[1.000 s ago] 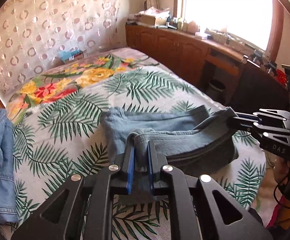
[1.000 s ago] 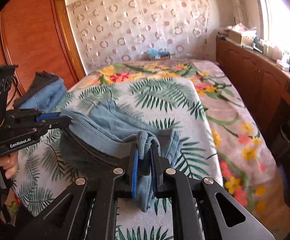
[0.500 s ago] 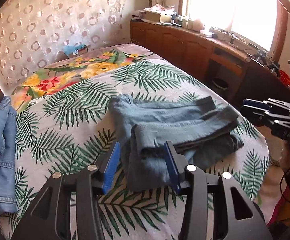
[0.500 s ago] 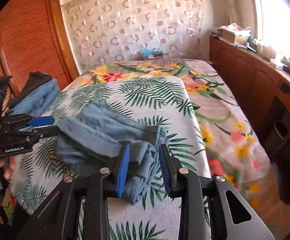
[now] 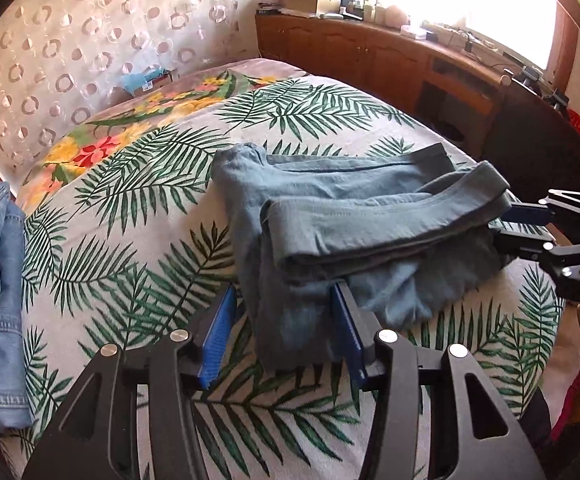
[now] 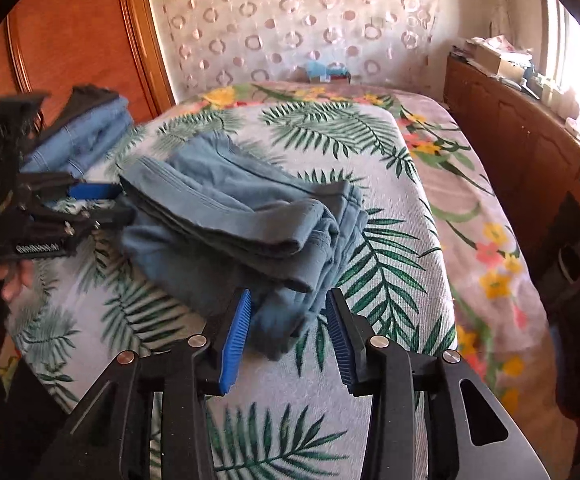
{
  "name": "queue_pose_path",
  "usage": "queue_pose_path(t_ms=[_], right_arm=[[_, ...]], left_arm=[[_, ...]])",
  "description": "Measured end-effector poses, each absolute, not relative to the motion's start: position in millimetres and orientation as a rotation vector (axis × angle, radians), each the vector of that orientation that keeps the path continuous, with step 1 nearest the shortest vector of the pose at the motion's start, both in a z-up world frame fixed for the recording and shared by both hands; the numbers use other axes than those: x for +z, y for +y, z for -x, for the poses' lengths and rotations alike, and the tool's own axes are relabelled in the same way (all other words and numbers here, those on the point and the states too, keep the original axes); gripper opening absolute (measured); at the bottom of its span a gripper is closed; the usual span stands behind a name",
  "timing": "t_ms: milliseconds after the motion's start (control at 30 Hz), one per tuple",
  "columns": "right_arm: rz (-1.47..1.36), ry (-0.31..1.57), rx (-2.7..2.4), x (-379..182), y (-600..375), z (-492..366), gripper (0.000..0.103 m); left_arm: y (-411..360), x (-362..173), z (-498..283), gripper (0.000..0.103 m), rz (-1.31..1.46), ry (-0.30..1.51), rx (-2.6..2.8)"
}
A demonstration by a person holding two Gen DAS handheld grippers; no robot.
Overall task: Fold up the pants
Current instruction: 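Lower the folded hem onto the shorts and open both tools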
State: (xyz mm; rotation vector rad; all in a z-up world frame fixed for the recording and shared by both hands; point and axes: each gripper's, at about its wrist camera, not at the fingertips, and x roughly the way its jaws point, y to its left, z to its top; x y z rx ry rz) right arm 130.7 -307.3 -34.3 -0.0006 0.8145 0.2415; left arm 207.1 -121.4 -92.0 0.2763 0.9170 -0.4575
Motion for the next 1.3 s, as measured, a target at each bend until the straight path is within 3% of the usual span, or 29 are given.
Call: queue_pose_path(t_ms=[600,967,1100,1300], right_arm=[[0.061,0.793,0.164,-17.9,-294.4,-202.7,0.04],[-0.007,0.738,0.148,-20.3,-301.2,-203.9,0.04],[-0.02,0.73,0.16,-22.3,-303.0,-190.5,0.04],[-0.037,0.736,0.188,-19.1,-305.6,-176.0,0.04]], left_arm=[[-132.6,-86.4,-257.0,0.05,-0.268,0.909,-0.405],[-130.6,-71.4,-252.9,0.05,-0.244,0.843,-0.415],[-131.5,-74.1,-247.3,0.079,-0.248,0.84,-0.431],[-126.8,-78.8,-243.1,0.083,-0.215,0.849,-0.444]])
